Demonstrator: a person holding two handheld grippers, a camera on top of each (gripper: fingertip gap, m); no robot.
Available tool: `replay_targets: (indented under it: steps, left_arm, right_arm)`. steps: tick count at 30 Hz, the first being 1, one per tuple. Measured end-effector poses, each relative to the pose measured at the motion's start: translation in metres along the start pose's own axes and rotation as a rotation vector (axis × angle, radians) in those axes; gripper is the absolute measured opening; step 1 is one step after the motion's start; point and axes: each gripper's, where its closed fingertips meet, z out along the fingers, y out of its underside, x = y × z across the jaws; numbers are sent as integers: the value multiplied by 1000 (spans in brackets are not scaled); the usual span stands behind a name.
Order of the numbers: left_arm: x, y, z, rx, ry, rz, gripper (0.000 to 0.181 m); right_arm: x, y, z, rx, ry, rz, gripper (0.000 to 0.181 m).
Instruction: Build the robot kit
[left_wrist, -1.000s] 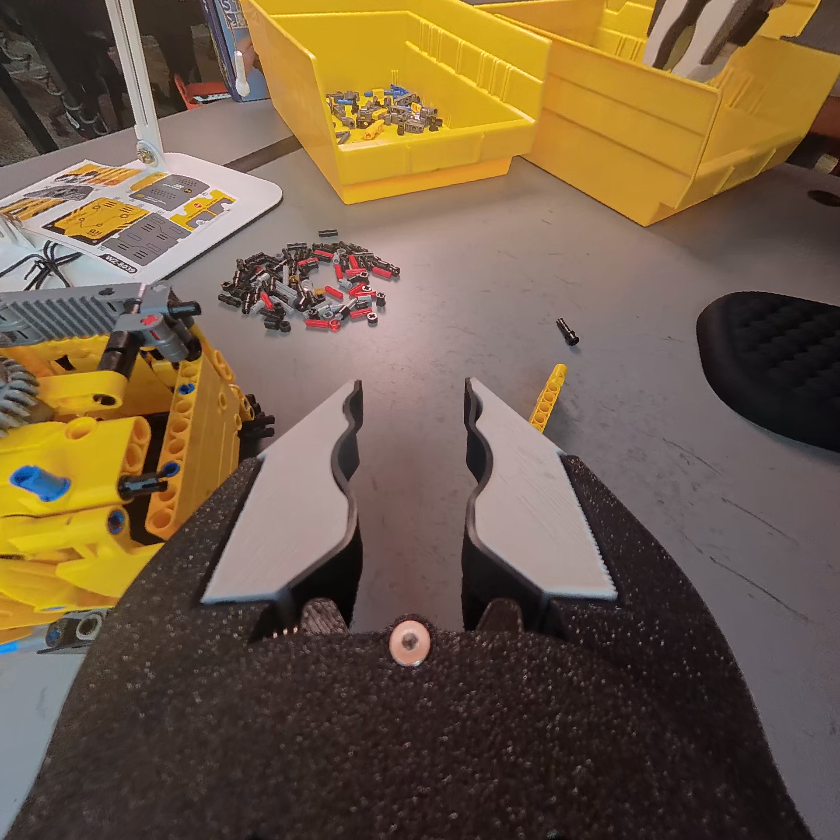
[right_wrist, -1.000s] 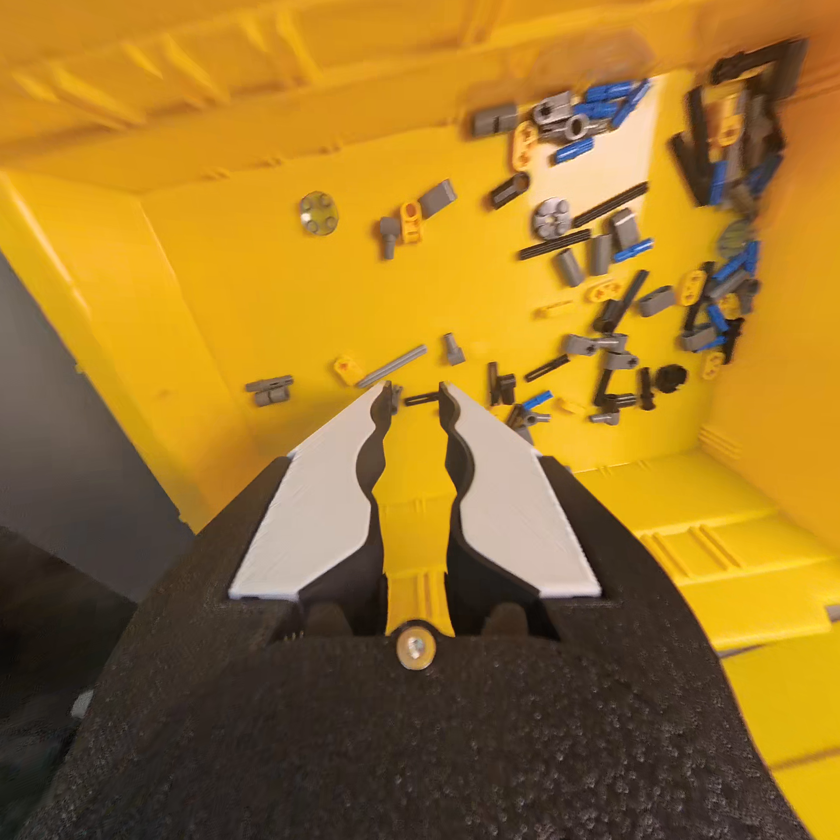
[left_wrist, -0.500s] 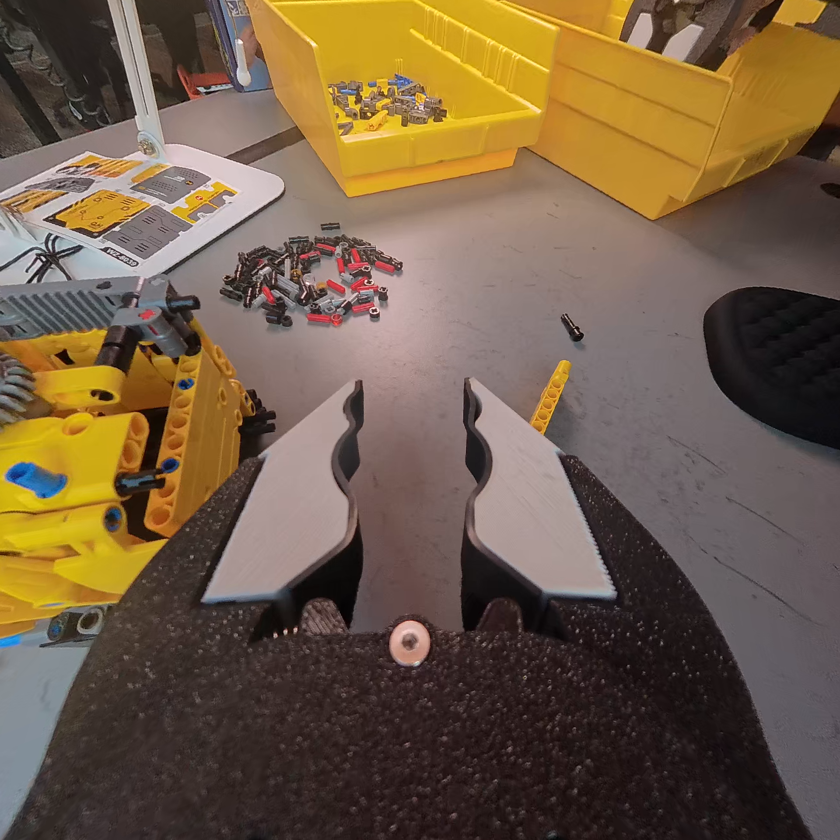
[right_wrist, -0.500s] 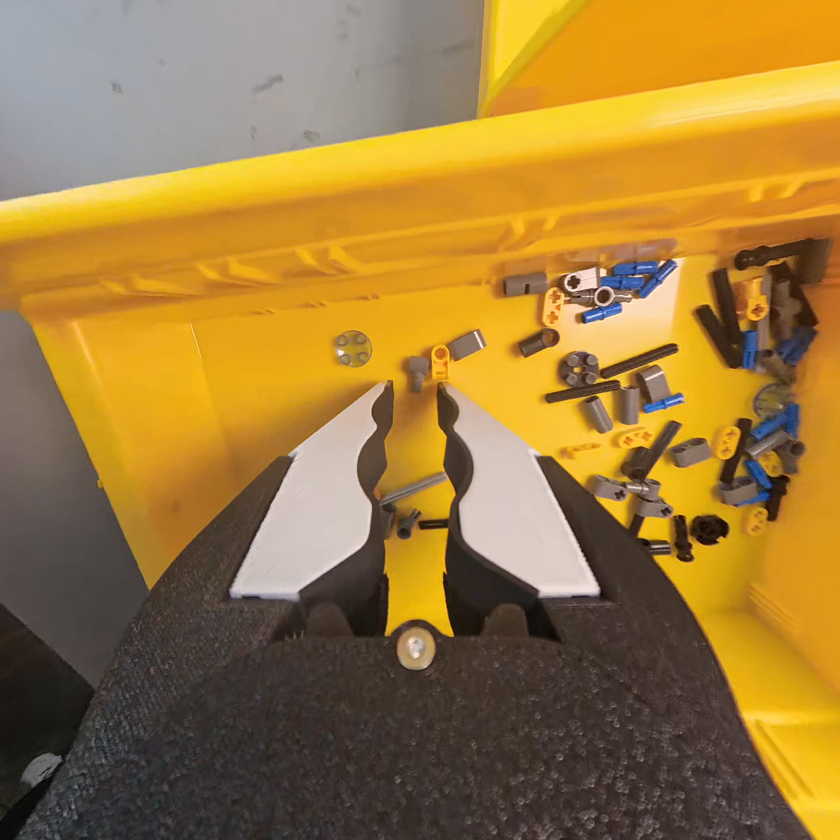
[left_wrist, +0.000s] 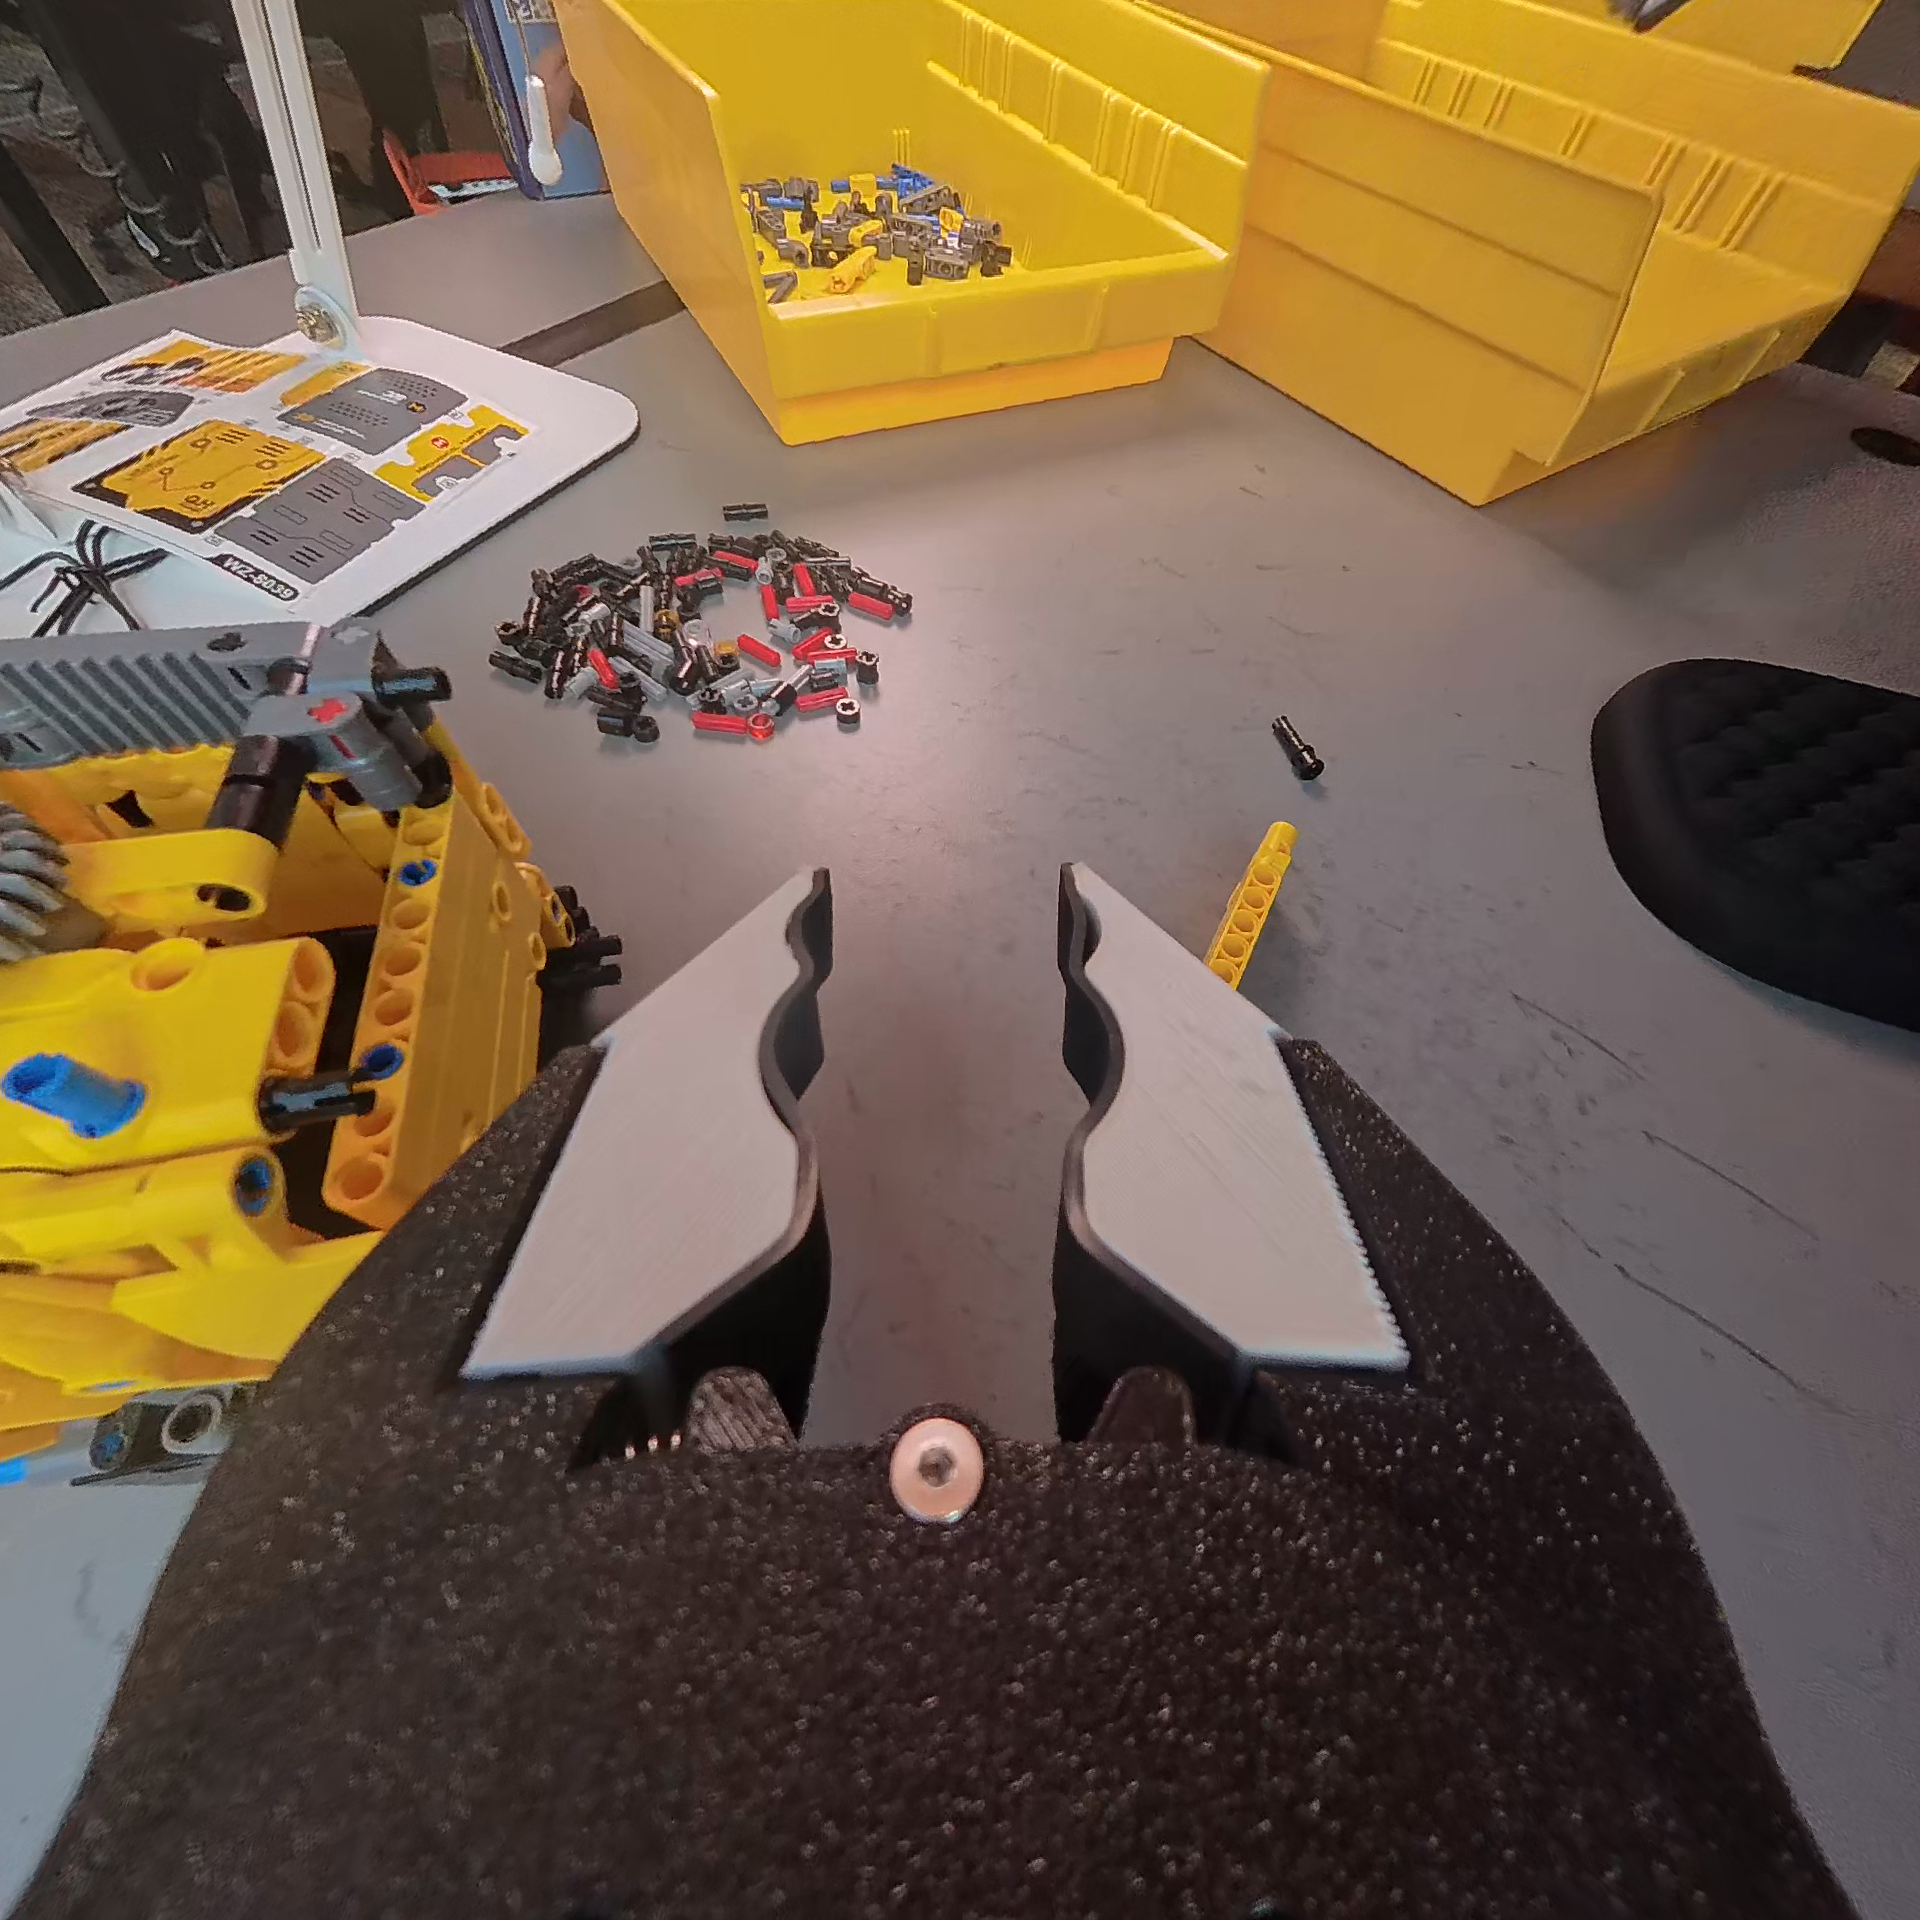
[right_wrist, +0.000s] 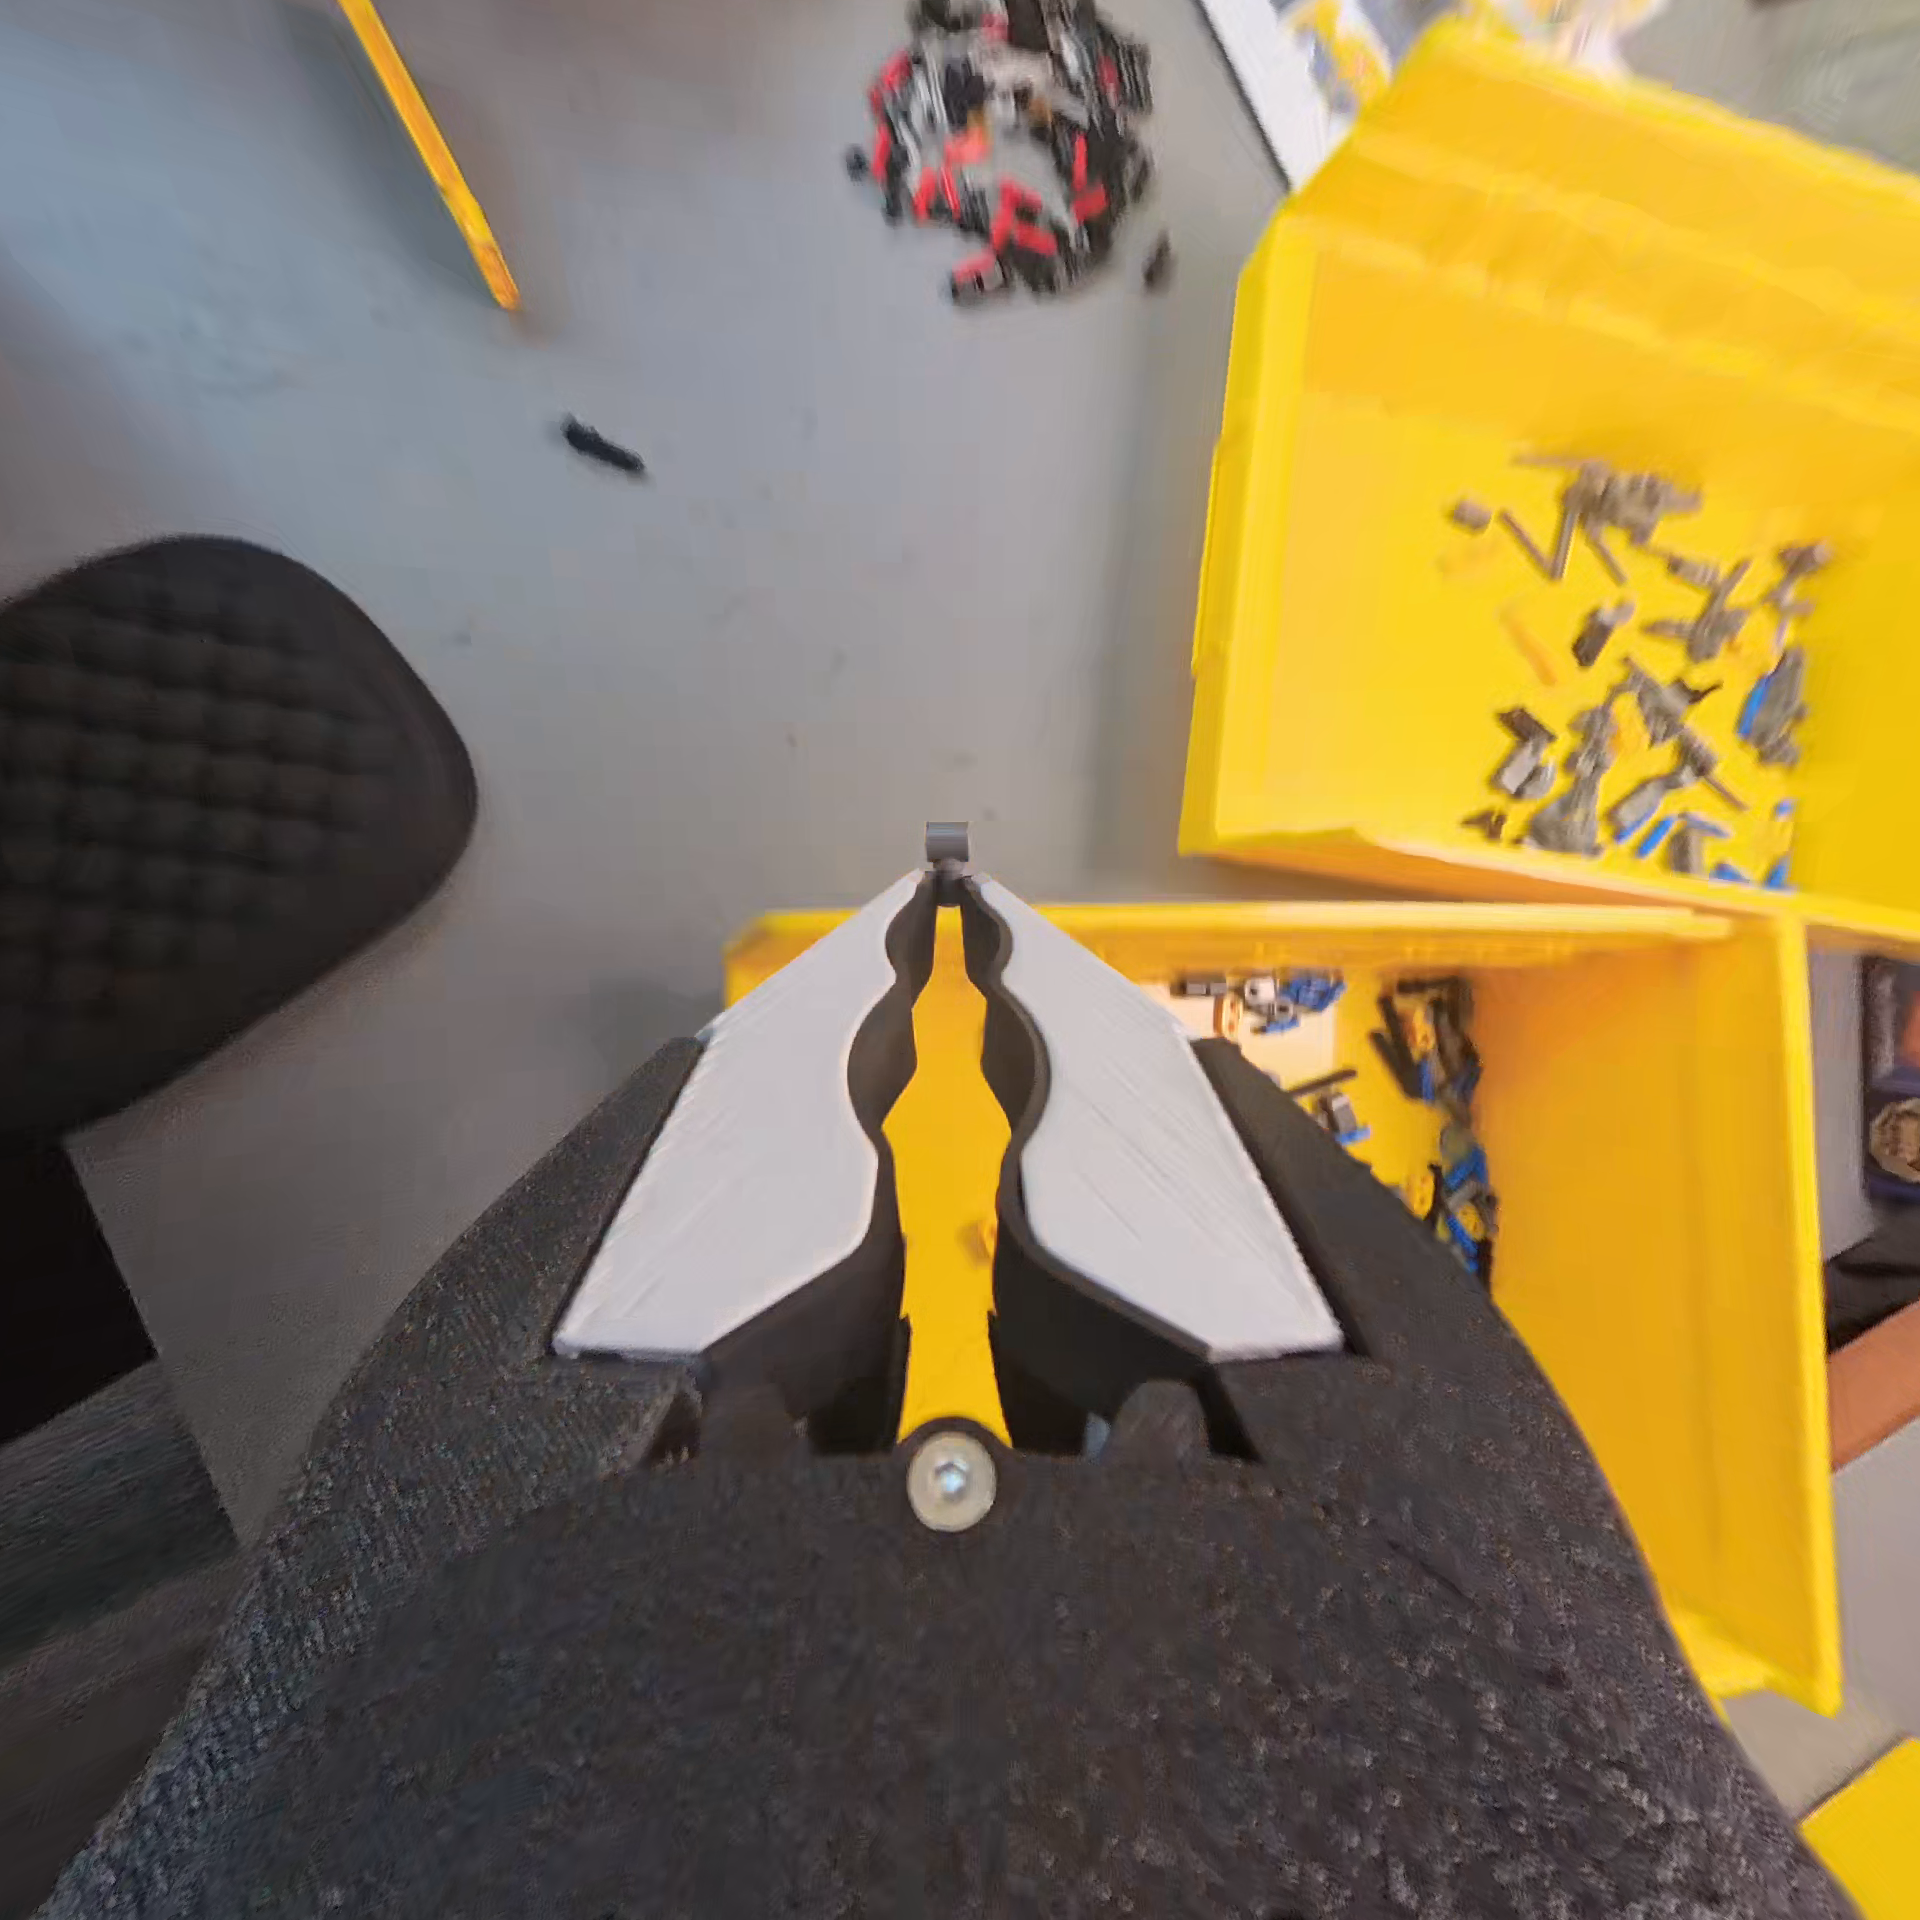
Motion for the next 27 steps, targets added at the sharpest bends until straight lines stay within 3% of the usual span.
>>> replay_targets:
  steps: [2,5,10,16,19,21,24,27]
  left_arm:
    - [0,0,1,-5,4,0,43]
    - [3,-1,-2,11,2,19,43]
    - [5,-1,-6,21,9,19,43]
    - [4,1,-7,15,22,-4,43]
    - [4,1,-7,14,16,2,43]
    - [4,1,-6,10,11,3,43]
    - [3,3,-4,-5,9,-4,43]
    - [3,5,-3,-18,10,-6,43]
  right_arm:
    - [-27,-34,11,30,31,-51,4]
    - [-68,-59,62,6,7,38,4]
    - [-98,-41,145,-113,19,52,4]
    - [-105,-37,164,-91,-2,76,7]
    - [-108,-50,146,10,-1,2,21]
    - [-99,-73,104,156,19,-13,21]
    - [-38,-83,20,292,171,92,18]
    - [49,-32,-33,164,414,127,13]
